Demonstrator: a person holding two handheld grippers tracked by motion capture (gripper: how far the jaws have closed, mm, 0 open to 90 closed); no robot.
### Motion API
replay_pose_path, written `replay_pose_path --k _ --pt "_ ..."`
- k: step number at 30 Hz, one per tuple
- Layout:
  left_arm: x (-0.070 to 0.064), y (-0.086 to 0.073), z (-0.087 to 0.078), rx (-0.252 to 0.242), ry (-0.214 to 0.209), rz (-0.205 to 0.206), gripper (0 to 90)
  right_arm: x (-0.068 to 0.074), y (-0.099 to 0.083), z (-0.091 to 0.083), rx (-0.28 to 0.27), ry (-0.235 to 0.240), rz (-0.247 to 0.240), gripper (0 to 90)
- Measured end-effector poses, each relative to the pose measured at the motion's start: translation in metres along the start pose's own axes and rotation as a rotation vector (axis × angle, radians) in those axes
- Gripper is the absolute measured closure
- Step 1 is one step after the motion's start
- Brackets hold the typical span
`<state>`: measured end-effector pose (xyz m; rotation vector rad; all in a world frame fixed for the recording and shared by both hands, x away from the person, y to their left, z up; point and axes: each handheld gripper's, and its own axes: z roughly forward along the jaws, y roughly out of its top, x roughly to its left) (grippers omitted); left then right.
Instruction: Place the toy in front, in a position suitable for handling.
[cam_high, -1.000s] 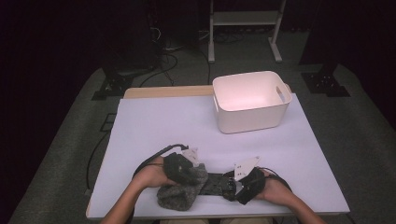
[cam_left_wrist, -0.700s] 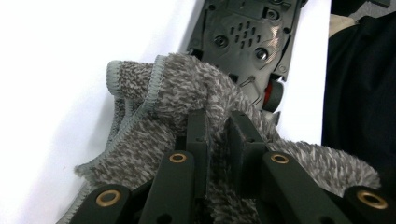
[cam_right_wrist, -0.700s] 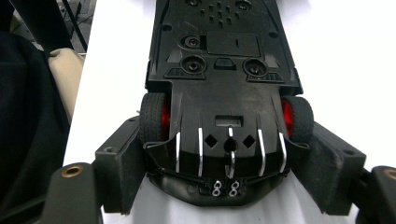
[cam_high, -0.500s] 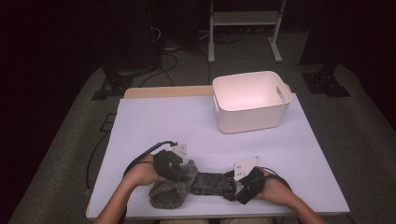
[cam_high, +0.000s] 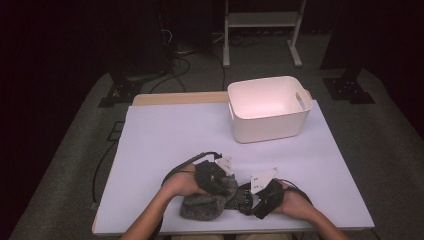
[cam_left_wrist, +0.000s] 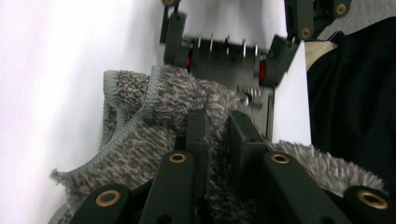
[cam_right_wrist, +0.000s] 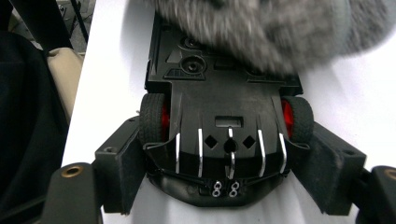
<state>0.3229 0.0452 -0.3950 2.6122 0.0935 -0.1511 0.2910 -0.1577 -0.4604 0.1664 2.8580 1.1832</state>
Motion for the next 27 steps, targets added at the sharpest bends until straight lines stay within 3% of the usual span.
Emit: replay_pose_path --k 5,17,21,27 --pt "0.002 -0.003 -0.004 0.012 0.016 -0.006 79.9 -0.001 -0.001 0.000 -0.002 -0.001 -0.009 23.4" --pt "0.013 -0.056 -0.034 -0.017 0.070 -0.134 79.6 -0.001 -0.001 0.000 -0.005 0.003 -0.004 23.4" --pt "0.015 -0.057 -0.035 -0.019 0.065 -0.141 79.6 -0.001 0.000 0.000 -0.003 0.003 -0.007 23.4" --pt "0.014 -0.045 -0.028 -0.016 0.051 -0.122 79.6 0.000 0.001 0.000 0.005 0.001 -0.006 23.4"
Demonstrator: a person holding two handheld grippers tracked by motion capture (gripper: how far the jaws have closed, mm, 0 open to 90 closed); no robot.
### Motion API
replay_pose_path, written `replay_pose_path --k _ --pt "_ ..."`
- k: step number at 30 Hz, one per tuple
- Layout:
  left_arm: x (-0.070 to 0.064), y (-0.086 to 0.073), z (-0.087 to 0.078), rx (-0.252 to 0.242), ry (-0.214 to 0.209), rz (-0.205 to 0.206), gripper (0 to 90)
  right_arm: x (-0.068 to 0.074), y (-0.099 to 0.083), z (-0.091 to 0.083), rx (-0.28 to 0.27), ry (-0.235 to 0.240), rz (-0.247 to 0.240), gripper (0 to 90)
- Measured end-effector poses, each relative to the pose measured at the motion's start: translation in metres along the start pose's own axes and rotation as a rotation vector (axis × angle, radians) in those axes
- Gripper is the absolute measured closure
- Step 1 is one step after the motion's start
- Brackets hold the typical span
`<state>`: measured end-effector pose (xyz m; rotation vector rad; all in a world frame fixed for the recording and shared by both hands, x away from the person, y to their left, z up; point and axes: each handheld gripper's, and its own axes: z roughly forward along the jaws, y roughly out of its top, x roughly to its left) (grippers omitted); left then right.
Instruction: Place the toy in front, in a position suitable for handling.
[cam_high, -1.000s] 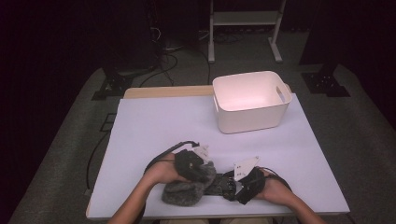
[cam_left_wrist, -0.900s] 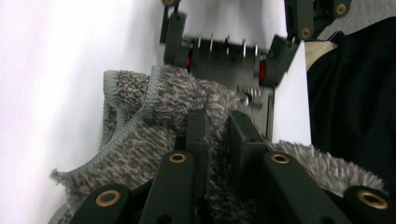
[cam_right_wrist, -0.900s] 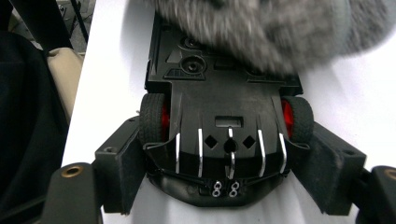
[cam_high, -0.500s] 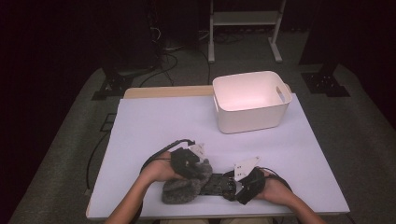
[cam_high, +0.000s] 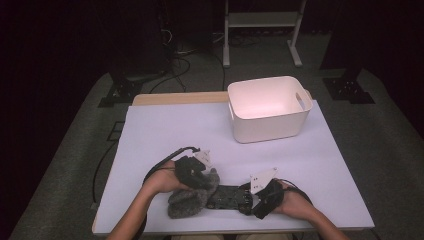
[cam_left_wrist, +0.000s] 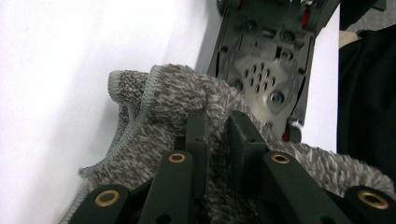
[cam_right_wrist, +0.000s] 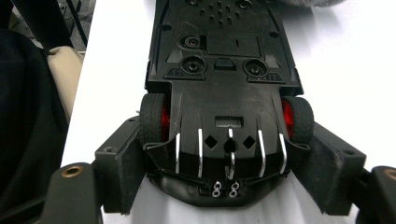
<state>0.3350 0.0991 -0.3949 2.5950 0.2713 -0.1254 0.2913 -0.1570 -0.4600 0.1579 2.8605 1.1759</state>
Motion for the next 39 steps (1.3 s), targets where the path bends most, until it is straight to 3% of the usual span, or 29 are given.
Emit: replay_pose_path --k 8,12,23,32,39 --pt "-0.007 0.028 0.018 0.007 -0.037 0.066 79.6 -0.001 0.001 0.000 0.006 -0.002 -0.021 23.3" --pt "-0.011 0.039 0.025 0.019 -0.045 0.093 79.5 0.000 0.001 0.000 0.004 0.000 -0.007 23.3" --pt "-0.012 0.030 0.023 0.013 -0.041 0.082 79.5 -0.002 -0.001 -0.003 -0.024 0.016 0.043 21.6" --pt "-0.014 0.030 0.022 0.011 -0.046 0.086 79.4 0.001 0.001 -0.005 -0.017 0.006 0.025 22.9" --pt "-0.020 0.038 0.024 0.007 -0.062 0.116 79.4 0.002 0.003 -0.007 -0.026 -0.002 0.020 23.2"
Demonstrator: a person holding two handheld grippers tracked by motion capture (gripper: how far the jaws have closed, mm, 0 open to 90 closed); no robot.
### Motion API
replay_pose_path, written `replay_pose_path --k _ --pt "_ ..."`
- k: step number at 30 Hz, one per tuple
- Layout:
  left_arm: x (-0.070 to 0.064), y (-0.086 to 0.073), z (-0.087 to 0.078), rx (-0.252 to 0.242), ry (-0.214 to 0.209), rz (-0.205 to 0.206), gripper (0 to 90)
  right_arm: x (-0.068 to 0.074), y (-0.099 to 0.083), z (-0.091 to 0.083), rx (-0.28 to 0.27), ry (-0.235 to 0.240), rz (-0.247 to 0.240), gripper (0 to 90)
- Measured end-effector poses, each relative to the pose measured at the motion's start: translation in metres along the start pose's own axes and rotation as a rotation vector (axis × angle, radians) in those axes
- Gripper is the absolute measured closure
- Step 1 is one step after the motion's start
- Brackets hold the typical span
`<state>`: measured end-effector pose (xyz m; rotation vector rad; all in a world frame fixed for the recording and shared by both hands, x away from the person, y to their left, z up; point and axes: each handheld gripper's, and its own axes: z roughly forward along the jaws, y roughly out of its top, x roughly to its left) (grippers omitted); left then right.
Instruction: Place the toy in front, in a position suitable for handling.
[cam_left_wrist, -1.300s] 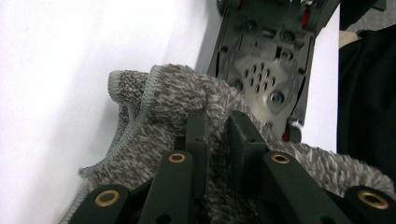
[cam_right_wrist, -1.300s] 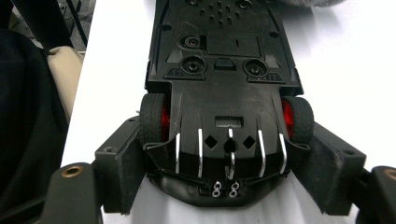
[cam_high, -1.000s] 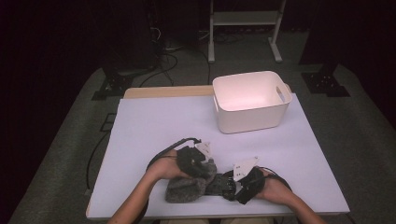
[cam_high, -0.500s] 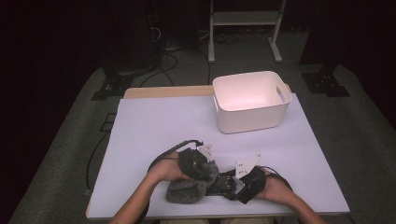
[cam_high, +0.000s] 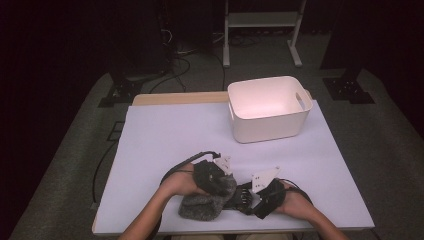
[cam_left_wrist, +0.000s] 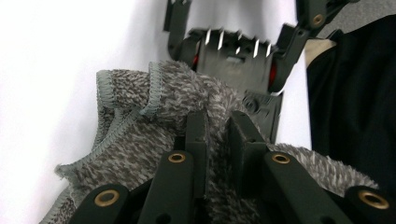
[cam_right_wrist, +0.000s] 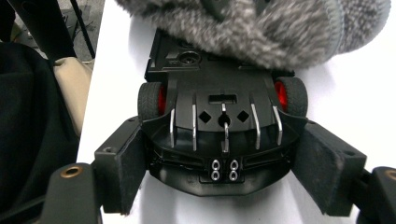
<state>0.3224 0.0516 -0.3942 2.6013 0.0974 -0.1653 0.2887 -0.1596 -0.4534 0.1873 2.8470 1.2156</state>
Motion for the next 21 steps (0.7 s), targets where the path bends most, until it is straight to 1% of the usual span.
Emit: replay_pose_path --k 3,5,7,9,10,13,14,15,17,19,21 --pt "-0.004 0.007 0.002 -0.001 -0.009 0.024 79.4 0.000 0.001 -0.001 -0.001 -0.003 0.000 23.2" --pt "-0.007 0.012 0.005 -0.023 -0.032 0.033 79.4 0.001 0.001 0.000 -0.001 -0.005 0.001 23.2" --pt "-0.010 0.017 0.008 -0.040 -0.056 0.051 79.4 0.001 0.002 0.000 -0.004 -0.006 0.001 23.2" --pt "-0.014 0.024 0.011 -0.045 -0.073 0.084 79.4 0.001 0.003 0.002 0.000 -0.008 -0.012 23.2" --pt "-0.016 0.025 0.013 -0.046 -0.076 0.084 79.4 0.002 0.004 0.002 0.001 -0.008 -0.007 23.2" --pt "-0.018 0.030 0.014 -0.035 -0.070 0.093 79.4 0.003 0.004 0.003 0.004 -0.014 -0.017 23.2" --pt "-0.017 0.030 0.013 -0.031 -0.062 0.091 79.4 0.003 0.004 0.003 0.001 -0.013 -0.013 23.2" --pt "-0.015 0.030 0.012 -0.018 -0.046 0.094 79.4 0.003 0.004 0.003 -0.001 -0.011 -0.013 23.2" --pt "-0.012 0.027 0.009 -0.006 -0.027 0.085 79.5 0.002 0.004 0.003 -0.004 -0.009 -0.011 23.2" --pt "-0.008 0.023 0.004 0.007 0.008 0.065 79.4 0.002 0.004 0.003 -0.004 -0.009 -0.014 23.3" --pt "-0.004 0.019 0.002 0.002 0.012 0.045 79.4 0.002 0.004 0.003 -0.006 -0.005 -0.009 23.3"
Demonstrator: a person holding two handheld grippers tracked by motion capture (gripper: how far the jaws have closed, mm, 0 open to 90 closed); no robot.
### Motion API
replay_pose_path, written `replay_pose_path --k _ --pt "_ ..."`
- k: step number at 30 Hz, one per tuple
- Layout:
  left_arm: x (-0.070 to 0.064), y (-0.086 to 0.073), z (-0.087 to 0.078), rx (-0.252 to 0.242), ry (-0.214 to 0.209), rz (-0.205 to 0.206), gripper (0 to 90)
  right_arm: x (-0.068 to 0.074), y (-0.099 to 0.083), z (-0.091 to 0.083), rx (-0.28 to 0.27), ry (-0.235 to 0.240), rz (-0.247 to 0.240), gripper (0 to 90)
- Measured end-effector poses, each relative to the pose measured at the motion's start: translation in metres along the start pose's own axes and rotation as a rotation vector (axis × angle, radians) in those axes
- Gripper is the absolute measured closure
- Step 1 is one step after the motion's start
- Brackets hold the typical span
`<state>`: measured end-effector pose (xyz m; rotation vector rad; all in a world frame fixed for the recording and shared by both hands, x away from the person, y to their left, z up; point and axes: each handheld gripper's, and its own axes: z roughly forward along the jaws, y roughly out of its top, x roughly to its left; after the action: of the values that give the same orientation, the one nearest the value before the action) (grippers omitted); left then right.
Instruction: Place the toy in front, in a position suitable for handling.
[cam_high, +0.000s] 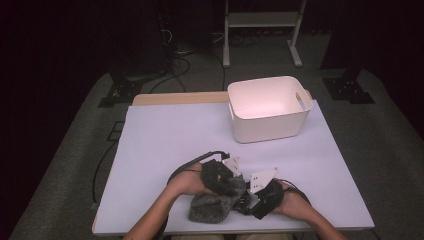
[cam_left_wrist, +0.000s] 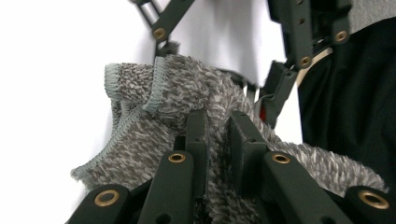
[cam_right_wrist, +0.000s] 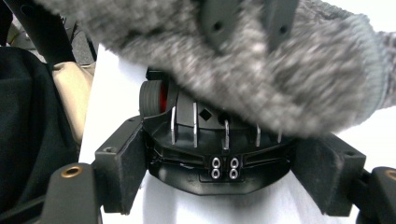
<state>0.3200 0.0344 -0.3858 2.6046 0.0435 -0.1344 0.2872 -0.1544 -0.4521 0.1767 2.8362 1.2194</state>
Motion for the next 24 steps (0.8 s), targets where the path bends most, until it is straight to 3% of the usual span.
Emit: replay_pose_path --k 3,7,12,24 --pt "0.000 0.000 0.003 -0.015 -0.019 -0.004 79.4 0.001 0.001 0.001 0.001 0.000 0.005 23.3" --pt "-0.004 0.007 0.008 -0.042 -0.055 0.023 79.4 0.002 0.001 0.002 0.007 -0.008 -0.001 23.3" --pt "-0.002 0.006 0.009 -0.037 -0.058 0.013 79.4 0.002 0.000 0.003 0.010 -0.011 -0.009 23.3" --pt "0.006 -0.044 -0.014 0.011 0.008 -0.094 79.1 0.000 -0.003 0.004 0.009 -0.003 -0.020 23.3"
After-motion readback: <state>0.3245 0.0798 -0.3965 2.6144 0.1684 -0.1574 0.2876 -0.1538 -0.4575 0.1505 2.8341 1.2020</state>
